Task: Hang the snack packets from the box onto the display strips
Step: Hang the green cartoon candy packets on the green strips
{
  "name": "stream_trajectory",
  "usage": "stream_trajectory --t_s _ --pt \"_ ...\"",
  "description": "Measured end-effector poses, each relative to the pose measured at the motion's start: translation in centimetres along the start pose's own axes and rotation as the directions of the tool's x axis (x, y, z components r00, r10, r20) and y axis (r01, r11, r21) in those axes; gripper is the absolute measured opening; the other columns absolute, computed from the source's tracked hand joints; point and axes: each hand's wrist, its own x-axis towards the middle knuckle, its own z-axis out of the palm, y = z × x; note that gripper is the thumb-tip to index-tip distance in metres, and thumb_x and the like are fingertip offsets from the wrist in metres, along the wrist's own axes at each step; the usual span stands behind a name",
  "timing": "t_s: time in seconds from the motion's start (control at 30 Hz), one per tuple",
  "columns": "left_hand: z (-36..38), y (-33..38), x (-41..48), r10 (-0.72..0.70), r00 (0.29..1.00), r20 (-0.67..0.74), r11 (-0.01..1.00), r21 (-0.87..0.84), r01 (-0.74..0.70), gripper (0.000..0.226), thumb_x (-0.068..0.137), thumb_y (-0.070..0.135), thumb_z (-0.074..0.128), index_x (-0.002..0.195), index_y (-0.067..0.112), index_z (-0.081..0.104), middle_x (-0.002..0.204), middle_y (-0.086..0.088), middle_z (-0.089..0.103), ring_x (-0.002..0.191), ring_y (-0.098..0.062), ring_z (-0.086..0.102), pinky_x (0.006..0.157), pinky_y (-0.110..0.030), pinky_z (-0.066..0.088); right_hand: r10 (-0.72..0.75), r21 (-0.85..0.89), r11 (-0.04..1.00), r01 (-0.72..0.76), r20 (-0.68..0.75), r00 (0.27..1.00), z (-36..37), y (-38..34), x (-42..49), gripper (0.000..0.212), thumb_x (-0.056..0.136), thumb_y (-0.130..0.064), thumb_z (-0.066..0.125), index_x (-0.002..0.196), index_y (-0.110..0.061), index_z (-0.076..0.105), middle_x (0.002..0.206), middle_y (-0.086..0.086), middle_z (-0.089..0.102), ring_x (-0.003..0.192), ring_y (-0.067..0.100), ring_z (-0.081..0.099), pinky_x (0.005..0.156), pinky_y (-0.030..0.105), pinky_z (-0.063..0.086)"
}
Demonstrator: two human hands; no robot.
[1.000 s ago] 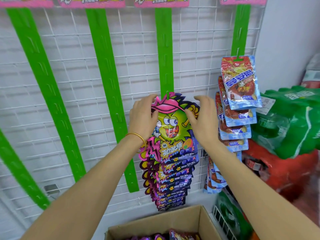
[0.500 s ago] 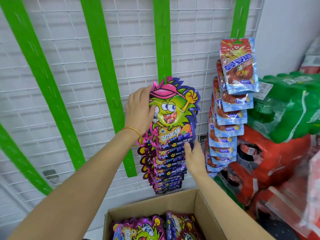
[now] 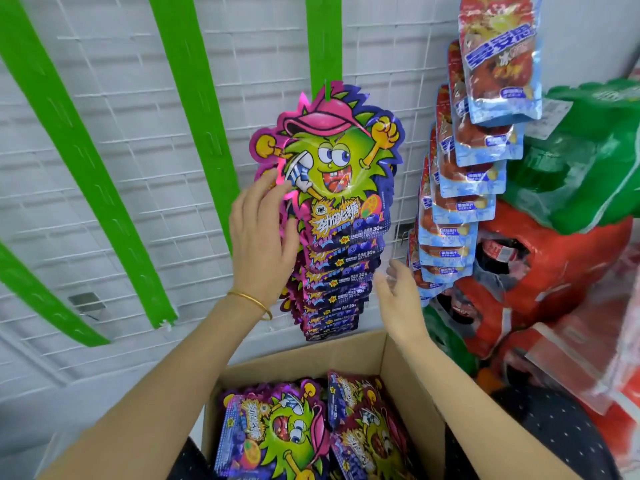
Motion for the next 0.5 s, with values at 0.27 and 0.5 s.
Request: stream_trajectory --t_s 0.27,0.5 --pt "3.0 -2.8 -20.5 -0.282 0.811 0.512 0.949 0.028 0.313 0.04 0.086 0.009 0.051 0.126 0.014 0.048 0.134 -0.006 0.046 0.123 -0.016 0.034 0.108 -0.025 0.021 0.491 -0.381 0.852 -0.359 0.343 0.801 3.0 16.4 -4.8 0.033 0.091 -0.025 0.056 0.119 -0.007 0.056 0.121 0.013 0.06 0.107 0.023 0.057 0.097 0.039 0.046" --pt "3.1 -4.3 -25.7 -0.398 0.696 0.598 0.904 0.129 0.407 0.043 0.081 0.01 0.051 0.125 0.01 0.051 0.128 -0.01 0.051 0.116 -0.021 0.039 0.102 -0.017 0.019 0.683 -0.577 0.728 -0.37 0.559 0.47 7.1 21.7 -10.0 0.109 0.066 -0.058 0.073 0.148 -0.022 0.011 0.155 0.013 0.013 0.142 0.029 0.015 0.116 0.039 0.02"
